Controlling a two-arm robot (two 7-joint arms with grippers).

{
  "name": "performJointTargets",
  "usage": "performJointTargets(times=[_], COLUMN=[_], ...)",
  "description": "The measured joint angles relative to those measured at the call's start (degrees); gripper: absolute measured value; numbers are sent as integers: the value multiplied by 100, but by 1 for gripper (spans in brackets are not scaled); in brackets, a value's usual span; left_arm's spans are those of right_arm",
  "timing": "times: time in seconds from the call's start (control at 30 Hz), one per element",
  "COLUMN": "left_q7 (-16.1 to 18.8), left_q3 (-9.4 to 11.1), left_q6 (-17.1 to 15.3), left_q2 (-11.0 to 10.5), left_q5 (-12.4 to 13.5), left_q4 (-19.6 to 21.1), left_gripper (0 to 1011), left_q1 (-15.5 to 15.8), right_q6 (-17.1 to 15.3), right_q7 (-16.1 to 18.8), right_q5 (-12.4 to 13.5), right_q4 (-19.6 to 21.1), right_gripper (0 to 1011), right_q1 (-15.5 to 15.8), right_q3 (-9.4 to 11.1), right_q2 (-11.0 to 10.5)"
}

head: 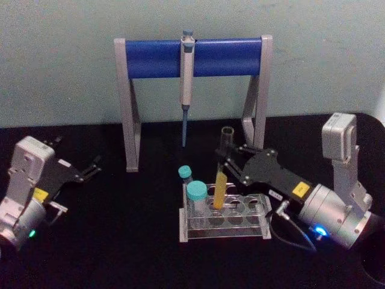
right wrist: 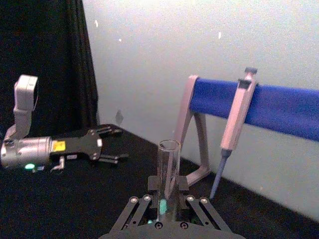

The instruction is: Pick up the test tube from the test tube rack, shake it, then place it back into the test tube rack.

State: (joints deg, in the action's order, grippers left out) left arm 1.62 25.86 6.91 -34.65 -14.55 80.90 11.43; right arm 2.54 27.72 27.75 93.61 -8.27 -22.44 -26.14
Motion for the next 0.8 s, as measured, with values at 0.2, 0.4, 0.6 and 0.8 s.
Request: performJointTargets(times=[0.2, 0.4, 0.6, 0.8], left_q7=[0, 0, 0, 0], left_q3=[0, 0, 0, 0], left_q6=[0, 0, 0, 0], left_q2=[0, 0, 0, 0], left_q5=[0, 0, 0, 0], left_q4=[0, 0, 0, 0], left_gripper=[1001, 1001, 1001, 1001], left_q1=[0, 0, 0, 0], right_q6=[10, 15, 15, 0], right_q7=[-76, -147, -167, -170], right_q5=[-30, -92, -143, -193], right_q4=[3, -122, -244, -279], right_gripper=[229, 229, 229, 229], right_q1=[-146, -296, -447, -565], right_q3=[63, 100, 111, 111], right_q2=[24, 90, 165, 196])
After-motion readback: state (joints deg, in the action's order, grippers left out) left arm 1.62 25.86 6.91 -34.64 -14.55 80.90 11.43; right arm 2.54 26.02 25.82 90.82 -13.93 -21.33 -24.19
